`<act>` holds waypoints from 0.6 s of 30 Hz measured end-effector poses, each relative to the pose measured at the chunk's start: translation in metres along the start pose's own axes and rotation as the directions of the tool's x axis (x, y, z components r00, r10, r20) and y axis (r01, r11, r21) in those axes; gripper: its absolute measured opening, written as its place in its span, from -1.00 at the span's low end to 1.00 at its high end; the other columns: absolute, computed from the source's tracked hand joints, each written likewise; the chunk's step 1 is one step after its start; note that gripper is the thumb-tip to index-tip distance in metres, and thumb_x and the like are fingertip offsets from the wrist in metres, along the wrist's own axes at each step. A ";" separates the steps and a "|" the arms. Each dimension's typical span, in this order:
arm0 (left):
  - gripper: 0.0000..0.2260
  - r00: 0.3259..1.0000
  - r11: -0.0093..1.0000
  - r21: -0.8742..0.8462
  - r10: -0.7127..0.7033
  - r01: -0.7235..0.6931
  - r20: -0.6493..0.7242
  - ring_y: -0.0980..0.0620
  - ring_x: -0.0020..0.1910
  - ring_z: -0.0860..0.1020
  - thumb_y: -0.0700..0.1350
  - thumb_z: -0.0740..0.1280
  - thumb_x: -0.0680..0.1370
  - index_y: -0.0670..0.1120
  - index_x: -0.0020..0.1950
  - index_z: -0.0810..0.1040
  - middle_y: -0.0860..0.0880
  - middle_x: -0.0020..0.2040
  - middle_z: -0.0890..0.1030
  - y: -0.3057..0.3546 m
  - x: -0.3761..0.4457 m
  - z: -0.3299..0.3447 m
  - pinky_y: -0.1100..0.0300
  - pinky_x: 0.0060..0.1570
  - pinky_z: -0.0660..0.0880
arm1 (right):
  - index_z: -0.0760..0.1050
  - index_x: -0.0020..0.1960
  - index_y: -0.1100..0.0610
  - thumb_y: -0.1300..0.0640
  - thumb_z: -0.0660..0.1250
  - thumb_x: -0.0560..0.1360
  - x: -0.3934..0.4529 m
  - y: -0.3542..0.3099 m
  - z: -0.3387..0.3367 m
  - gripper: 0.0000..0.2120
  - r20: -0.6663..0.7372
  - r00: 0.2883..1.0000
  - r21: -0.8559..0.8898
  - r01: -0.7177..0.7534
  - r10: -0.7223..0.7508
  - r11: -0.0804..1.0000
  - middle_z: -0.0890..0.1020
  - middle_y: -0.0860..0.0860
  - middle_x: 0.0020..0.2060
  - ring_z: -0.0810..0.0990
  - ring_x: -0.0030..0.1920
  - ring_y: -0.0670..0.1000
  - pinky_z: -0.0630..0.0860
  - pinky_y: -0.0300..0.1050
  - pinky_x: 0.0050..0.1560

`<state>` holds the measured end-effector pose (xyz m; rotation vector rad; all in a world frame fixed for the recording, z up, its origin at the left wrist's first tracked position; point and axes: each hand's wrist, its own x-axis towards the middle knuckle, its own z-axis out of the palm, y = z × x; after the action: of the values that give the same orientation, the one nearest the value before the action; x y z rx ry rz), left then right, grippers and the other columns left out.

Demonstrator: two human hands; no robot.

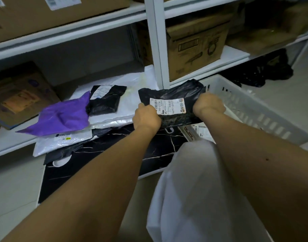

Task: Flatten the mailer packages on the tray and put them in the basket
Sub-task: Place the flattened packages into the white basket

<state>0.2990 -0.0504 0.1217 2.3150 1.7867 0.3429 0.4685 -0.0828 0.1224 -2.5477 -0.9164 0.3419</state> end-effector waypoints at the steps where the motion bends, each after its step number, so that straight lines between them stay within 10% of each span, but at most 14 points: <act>1: -0.73 0.999 0.999 0.009 0.031 -0.031 0.010 -0.19 0.12 0.45 -0.21 0.24 0.52 -0.22 0.20 0.51 -0.18 0.19 0.40 0.008 0.006 0.006 0.02 0.06 0.43 | 0.45 0.33 0.19 0.20 0.22 0.54 0.006 0.008 0.000 -0.63 -0.016 1.000 -0.005 -0.015 0.015 1.000 0.47 0.17 0.32 0.42 0.33 0.20 0.39 0.06 0.26; 11: -0.66 0.907 0.925 0.005 0.370 -0.379 0.202 -0.14 0.12 0.48 -0.25 0.27 0.50 -0.17 0.29 0.43 -0.14 0.20 0.41 0.080 0.056 0.079 0.04 0.10 0.46 | 0.52 0.21 0.24 0.19 0.28 0.51 0.053 0.107 0.038 -0.71 -0.092 0.953 0.055 -0.286 0.290 0.957 0.57 0.19 0.16 0.55 0.16 0.24 0.51 0.07 0.13; 18: -0.62 0.713 0.817 -0.021 0.516 -0.576 0.475 -0.15 0.20 0.45 -0.05 0.26 0.52 -0.11 0.32 0.40 -0.13 0.25 0.44 0.103 0.085 0.128 -0.02 0.17 0.45 | 0.36 0.38 0.26 0.14 0.26 0.51 0.080 0.160 0.066 -0.53 0.008 0.848 0.044 -0.529 0.530 0.847 0.43 0.21 0.32 0.38 0.33 0.24 0.38 0.14 0.28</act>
<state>0.4535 0.0039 0.0352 2.6863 0.8918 -0.2524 0.5930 -0.1233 -0.0160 -2.7191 -0.1719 0.5058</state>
